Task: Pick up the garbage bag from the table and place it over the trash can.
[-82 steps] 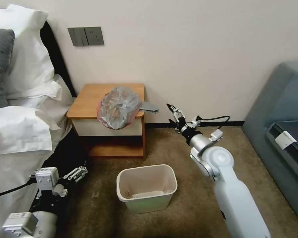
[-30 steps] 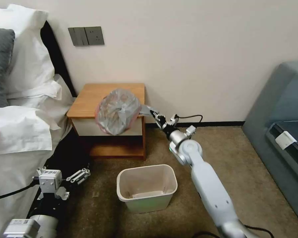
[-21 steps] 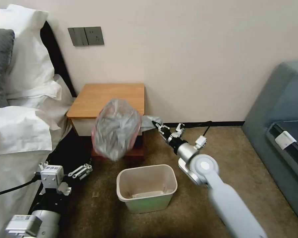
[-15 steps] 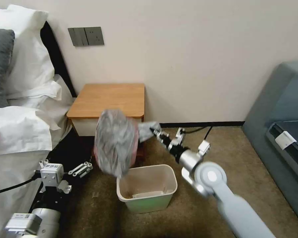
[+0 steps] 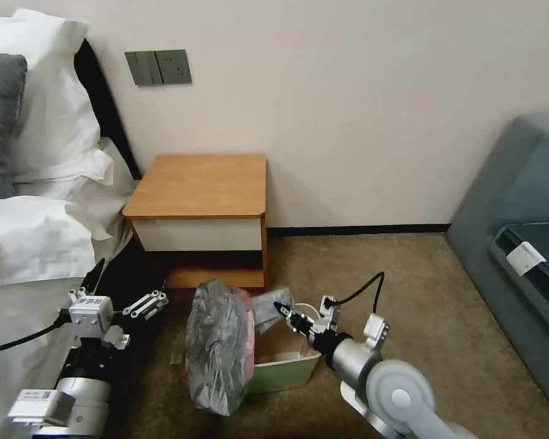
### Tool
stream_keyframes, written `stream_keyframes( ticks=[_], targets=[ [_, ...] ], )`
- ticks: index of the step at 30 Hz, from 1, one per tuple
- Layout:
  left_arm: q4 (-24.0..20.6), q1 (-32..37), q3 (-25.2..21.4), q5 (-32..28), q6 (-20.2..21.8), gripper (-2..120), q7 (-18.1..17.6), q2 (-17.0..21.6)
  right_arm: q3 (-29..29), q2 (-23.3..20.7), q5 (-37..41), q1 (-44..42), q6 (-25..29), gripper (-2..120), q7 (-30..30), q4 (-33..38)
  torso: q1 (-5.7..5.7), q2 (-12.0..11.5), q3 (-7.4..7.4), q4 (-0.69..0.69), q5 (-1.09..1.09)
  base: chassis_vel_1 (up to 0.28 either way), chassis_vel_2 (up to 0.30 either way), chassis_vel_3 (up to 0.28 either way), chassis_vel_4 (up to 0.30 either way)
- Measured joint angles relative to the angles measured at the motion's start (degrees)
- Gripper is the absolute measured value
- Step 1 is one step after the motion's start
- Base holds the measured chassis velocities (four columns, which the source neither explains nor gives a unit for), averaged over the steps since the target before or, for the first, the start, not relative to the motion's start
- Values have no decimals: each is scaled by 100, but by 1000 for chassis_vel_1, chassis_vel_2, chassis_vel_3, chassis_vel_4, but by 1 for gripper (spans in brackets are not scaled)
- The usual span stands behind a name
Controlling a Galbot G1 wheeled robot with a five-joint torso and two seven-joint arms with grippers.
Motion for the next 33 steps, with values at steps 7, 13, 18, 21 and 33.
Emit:
stream_keyframes(
  ticks=[7,13,18,21,33],
  targets=[
    [105,-101,17,-13,-12,100,1,16,-67,49,-60,146,-142,19,882,75,0,0,0,0,0,0,0,0,0],
    [327,-269,58,-44,-38,100,84,-41,102,-139,376,110,-249,43,1568,344,0,0,0,0,0,0,0,0,0],
    [512,-362,95,-41,-38,100,108,-172,263,-277,481,48,-260,60,1908,557,0,0,0,0,0,0,0,0,0],
    [619,-343,122,-39,-37,100,110,-247,459,-341,418,-28,-258,72,1904,711,0,0,0,0,0,0,0,0,0],
    [909,-216,537,124,-124,100,293,-66,1777,-13,-1394,-667,-204,100,1055,1201,0,0,0,0,0,0,0,0,0]
  ],
)
